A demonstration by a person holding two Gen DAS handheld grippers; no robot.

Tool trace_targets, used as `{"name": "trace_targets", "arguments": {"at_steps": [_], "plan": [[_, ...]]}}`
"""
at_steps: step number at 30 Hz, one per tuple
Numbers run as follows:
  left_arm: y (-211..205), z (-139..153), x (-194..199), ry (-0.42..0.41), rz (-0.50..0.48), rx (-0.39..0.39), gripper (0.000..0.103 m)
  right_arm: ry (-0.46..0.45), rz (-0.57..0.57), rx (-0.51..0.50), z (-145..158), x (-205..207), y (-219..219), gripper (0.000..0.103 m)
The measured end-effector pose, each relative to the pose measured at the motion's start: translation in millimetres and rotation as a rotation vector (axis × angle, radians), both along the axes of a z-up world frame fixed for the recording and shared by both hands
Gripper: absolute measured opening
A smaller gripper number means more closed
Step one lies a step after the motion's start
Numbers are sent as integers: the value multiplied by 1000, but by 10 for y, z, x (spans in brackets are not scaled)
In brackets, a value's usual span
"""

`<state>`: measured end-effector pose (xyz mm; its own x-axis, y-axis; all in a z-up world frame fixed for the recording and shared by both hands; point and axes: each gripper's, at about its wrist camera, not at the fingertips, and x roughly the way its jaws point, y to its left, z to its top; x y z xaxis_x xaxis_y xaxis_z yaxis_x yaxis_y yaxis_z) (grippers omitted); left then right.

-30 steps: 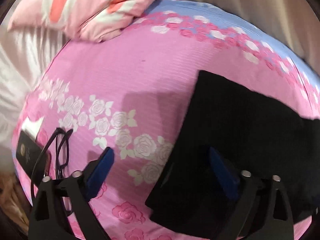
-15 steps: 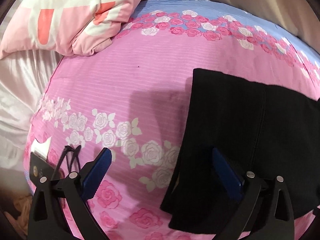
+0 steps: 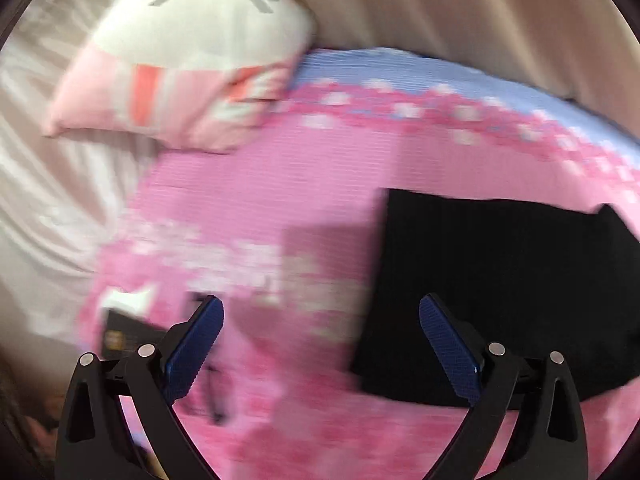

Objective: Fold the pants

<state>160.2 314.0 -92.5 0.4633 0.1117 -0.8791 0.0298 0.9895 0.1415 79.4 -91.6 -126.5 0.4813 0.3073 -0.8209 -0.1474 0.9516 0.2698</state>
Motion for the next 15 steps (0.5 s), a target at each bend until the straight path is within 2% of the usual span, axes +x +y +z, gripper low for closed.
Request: {"name": "trace_targets", "arguments": {"at_steps": [2,4,5,7,9,11,12,13,15], "plan": [[-167,-185,108,34,3,35,97,10,18,0,42,418,-133,54],[-278,-545,260,103,45,155,98,8,43,-34,36,753,-134,55],[-274,-682,299,125,63,186,98,8,78,-40,14,976,-84,55],[-160,-707,306,106,109,113,98,21,132,-43,-60,1205,-6,55],[-108,-693,286,116,130,91,98,72,215,-40,-214,1448,232,54],[-117,-689,256,106,124,111,98,101,340,-41,-338,1544,488,27],[-128,-687,248,98,115,127,98,83,371,-151,-415,1604,630,18],[-133,-683,240,93,112,142,98,58,355,-179,-426,1680,632,15],[-123,-669,236,90,114,153,98,5,202,-127,-385,1891,412,11]]}}
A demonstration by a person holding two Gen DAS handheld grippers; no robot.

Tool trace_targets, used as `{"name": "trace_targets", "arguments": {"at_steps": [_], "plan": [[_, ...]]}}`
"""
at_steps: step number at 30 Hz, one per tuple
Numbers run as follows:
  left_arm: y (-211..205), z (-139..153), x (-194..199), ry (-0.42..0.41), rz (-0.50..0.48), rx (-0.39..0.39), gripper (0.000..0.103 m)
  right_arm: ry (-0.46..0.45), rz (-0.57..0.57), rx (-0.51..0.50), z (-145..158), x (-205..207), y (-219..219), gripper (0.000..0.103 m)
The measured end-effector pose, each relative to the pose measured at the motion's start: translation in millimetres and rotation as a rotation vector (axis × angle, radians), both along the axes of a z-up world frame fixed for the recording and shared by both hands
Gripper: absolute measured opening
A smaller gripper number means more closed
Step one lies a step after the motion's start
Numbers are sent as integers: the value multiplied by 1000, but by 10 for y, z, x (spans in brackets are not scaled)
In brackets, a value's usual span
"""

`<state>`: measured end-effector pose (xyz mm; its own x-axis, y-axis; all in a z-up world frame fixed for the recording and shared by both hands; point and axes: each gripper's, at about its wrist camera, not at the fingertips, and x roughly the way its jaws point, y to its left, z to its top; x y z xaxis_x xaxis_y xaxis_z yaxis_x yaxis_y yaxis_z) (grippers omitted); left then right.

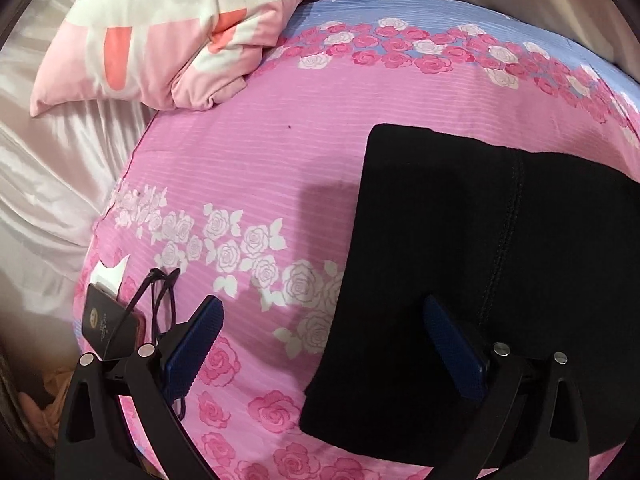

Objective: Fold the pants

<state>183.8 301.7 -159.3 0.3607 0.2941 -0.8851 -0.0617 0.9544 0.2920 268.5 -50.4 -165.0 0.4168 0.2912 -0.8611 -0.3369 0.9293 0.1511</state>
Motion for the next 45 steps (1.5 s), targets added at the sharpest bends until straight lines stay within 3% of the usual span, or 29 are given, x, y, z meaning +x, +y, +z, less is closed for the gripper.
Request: {"name": "trace_targets", "arguments": {"at_steps": [1,2,4,5,6,7,9,12,14,17,19,22,23,24,27,30,31,32,33,38,40,42,45], "plan": [[6,4,-1,-2,2,-2,98,-23,-67,3,15,50,-95,5],[17,4,1,-4,3,-5,98,-29,-101,37,29,71,-166,5],[53,4,2,-6,14,-27,98,5,-109,148,131,-51,-292,8],[62,16,3,-4,15,-33,98,-44,-115,172,292,-262,-396,11],[60,43,-4,-4,15,-29,98,-97,-138,176,421,-501,-514,25],[42,112,-31,-18,10,1,94,-145,-189,175,536,-776,-688,49],[-30,286,-95,-61,-14,59,94,-179,-287,149,629,-1323,-1058,65],[-292,623,-163,-137,-53,22,96,-107,-412,28,474,-2189,-1576,63],[-500,646,-112,-142,-67,41,96,-55,-486,-25,367,-2615,-1852,57],[-778,340,33,-77,-72,112,97,-28,-712,-36,308,-3240,-2523,57],[-795,23,83,-7,-39,177,98,-54,-932,-26,349,-3630,-3041,58],[-790,-15,-15,-45,5,209,98,-66,-1150,31,384,-4011,-3679,58],[-812,-4,-31,-39,14,239,98,-79,-1174,39,392,-4067,-3813,59],[-841,17,-50,-39,22,272,98,-97,-1190,57,375,-4126,-3990,59],[-975,125,-126,-56,51,336,98,-23,-1163,115,208,-4165,-4364,58],[-1214,251,-223,-80,57,350,98,-14,-1060,4,58,-4052,-4522,57],[-1305,272,-257,-81,59,355,98,32,-1008,11,-50,-4015,-4593,31],[-1377,272,-279,-71,59,345,98,31,-969,-19,-52,-3980,-4594,30],[-1457,253,-309,-56,61,327,98,28,-919,-32,35,-3943,-4530,11],[-1671,96,-438,-18,65,346,98,-217,-807,-147,869,-3815,-4451,11],[-1681,-25,-492,8,77,363,98,-155,-767,-212,659,-3601,-4647,13],[-1678,-122,-533,27,92,359,98,37,-762,-205,113,-3479,-4929,15],[-1714,-123,-605,-9,102,381,98,-20,-811,-214,231,-3569,-4945,30]]}}
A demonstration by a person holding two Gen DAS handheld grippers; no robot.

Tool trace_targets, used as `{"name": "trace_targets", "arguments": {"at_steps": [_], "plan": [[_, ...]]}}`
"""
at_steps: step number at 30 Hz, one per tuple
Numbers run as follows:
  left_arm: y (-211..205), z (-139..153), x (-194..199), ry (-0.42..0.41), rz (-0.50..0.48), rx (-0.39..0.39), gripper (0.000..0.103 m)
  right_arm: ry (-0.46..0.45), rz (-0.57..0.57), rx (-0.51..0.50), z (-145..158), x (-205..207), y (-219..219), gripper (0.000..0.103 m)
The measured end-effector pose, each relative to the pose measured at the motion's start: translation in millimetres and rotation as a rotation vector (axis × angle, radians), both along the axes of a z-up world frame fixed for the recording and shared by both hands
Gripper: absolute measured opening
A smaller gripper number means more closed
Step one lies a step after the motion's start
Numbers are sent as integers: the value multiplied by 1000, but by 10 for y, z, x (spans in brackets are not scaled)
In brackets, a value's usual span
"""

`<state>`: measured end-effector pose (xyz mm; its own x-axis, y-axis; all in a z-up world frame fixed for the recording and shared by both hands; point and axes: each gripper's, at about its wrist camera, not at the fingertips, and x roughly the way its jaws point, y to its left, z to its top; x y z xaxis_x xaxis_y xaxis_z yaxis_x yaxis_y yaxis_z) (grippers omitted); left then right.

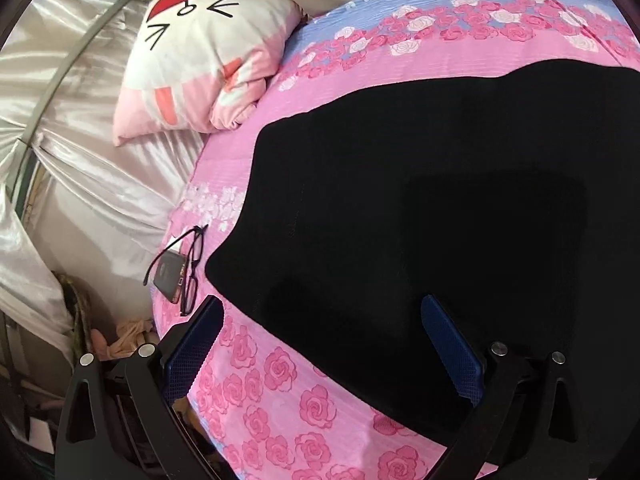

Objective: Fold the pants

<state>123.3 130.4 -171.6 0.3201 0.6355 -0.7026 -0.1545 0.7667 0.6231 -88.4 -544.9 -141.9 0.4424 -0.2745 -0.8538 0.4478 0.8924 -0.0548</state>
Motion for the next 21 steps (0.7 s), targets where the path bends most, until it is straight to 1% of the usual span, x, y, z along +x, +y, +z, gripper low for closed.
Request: {"name": "trace_targets", "arguments": {"at_steps": [1,2,3,4,5,7,8,9,10,11,12,13,14,15,16,17,18,19,20,21], "plan": [[-1,20,-15,-4,4,-3,98,-24,-25,-18,84,-40,32,36],[13,34,-22,-9,8,-16,98,-89,-42,-28,241,-135,98,36],[41,57,-35,-13,17,-29,98,-119,-41,-25,338,-164,160,36],[83,93,-65,-27,32,-40,98,-145,-8,2,425,-173,313,36],[143,127,-96,-38,45,-53,98,-150,22,22,468,-155,418,36],[298,139,-166,-45,75,-82,98,-156,168,79,525,31,888,36],[368,113,-171,-38,84,-80,98,-151,240,101,514,138,1137,36],[434,72,-179,-27,95,-69,98,-137,312,121,434,266,1370,35],[527,15,-183,-18,100,-77,98,-105,362,145,309,388,1540,34],[583,7,-193,-26,88,-109,98,-23,409,164,50,505,1700,34],[628,18,-196,-45,87,-132,98,82,423,138,-242,569,1794,34],[665,24,-184,-43,89,-147,98,80,424,111,-336,551,1821,34],[695,50,-175,-44,93,-160,98,66,398,112,-289,559,1830,34],[750,129,-174,-56,107,-154,98,91,371,132,-217,621,1860,36],[804,212,-186,-79,106,-150,98,49,387,121,-46,672,1972,36],[867,304,-200,-110,103,-158,98,-22,455,105,177,762,2187,36],[958,371,-191,-136,107,-170,98,-62,533,110,337,909,2440,36],[1098,385,-131,-141,126,-181,98,-79,628,136,445,1142,2795,36],[1230,338,-50,-123,147,-192,98,-85,693,167,484,1309,3042,36],[1319,276,14,-101,161,-201,98,-98,782,214,497,1530,3401,36]]}}
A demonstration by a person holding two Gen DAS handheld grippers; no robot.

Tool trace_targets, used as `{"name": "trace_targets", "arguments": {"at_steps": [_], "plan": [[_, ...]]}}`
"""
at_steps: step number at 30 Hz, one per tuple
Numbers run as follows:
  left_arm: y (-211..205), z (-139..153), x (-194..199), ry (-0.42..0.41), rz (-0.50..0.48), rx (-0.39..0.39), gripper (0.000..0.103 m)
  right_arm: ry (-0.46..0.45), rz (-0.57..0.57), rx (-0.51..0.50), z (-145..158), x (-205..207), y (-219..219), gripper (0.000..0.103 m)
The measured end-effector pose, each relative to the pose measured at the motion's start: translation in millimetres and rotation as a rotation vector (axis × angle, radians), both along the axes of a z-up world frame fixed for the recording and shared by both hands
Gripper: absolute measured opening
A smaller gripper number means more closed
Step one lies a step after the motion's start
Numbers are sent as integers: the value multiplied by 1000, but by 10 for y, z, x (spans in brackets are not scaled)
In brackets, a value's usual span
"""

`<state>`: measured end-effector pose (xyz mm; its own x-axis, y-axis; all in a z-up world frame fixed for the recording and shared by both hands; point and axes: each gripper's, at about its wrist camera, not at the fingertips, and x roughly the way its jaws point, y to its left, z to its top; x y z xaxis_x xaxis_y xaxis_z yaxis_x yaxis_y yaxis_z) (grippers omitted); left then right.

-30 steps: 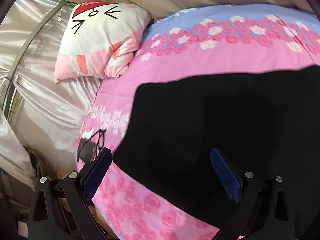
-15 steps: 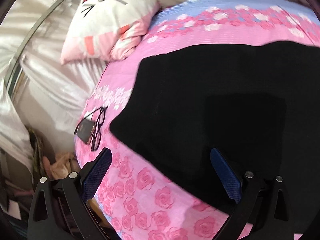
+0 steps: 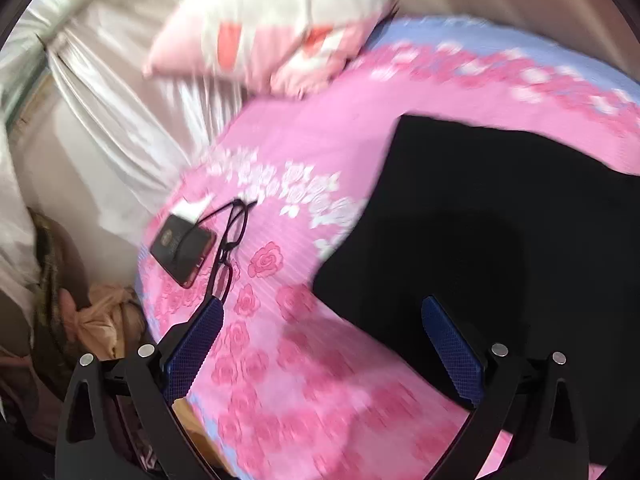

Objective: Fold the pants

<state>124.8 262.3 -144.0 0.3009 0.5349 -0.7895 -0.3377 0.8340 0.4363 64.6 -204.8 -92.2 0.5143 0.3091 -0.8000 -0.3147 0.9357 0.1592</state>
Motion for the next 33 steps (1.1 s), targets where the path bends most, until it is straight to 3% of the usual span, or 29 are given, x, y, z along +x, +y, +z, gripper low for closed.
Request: {"name": "trace_targets", "arguments": {"at_steps": [2,5,8,9,11,13,15,17,19,20,22,24,26,27,28,29,31,33], "plan": [[225,-177,133,46,14,-26,98,2,138,68,-76,353,669,35],[296,-188,147,11,-15,-68,98,31,284,106,-448,984,1653,32],[224,-209,116,-2,-79,-19,98,117,211,29,-919,1589,1887,23],[207,-207,97,-8,-102,-5,98,108,158,84,-914,1698,1795,21],[269,-192,87,-13,-133,-17,98,77,74,87,-721,1711,1715,22],[352,-171,88,-18,-142,-74,98,29,120,144,-497,1532,1882,23],[464,-179,89,-35,-132,-149,98,42,217,91,-643,1514,2267,20],[496,-194,86,-48,-121,-182,98,114,158,-18,-1007,1742,2407,20],[500,-154,87,-46,-122,-187,98,66,79,63,-841,1812,2452,22],[509,-121,79,-46,-127,-183,98,14,104,135,-643,1737,2571,22],[564,10,21,-70,-152,-191,98,-7,213,138,-552,1639,2968,22],[650,129,-27,-95,-170,-229,98,43,304,70,-796,1711,3530,21],[670,206,-20,-106,-165,-186,98,85,296,-10,-1213,1887,3884,22],[658,256,-9,-112,-163,-124,98,30,265,-5,-1180,1921,3959,24],[651,294,7,-112,-167,-86,98,71,237,8,-1122,2000,3987,25],[652,333,20,-113,-168,-69,98,82,227,109,-1025,1994,3879,26],[649,459,52,-143,-192,-88,98,39,196,236,-796,1888,3516,22],[554,553,160,-167,-231,-118,98,23,88,249,-773,1686,2932,24]]}}
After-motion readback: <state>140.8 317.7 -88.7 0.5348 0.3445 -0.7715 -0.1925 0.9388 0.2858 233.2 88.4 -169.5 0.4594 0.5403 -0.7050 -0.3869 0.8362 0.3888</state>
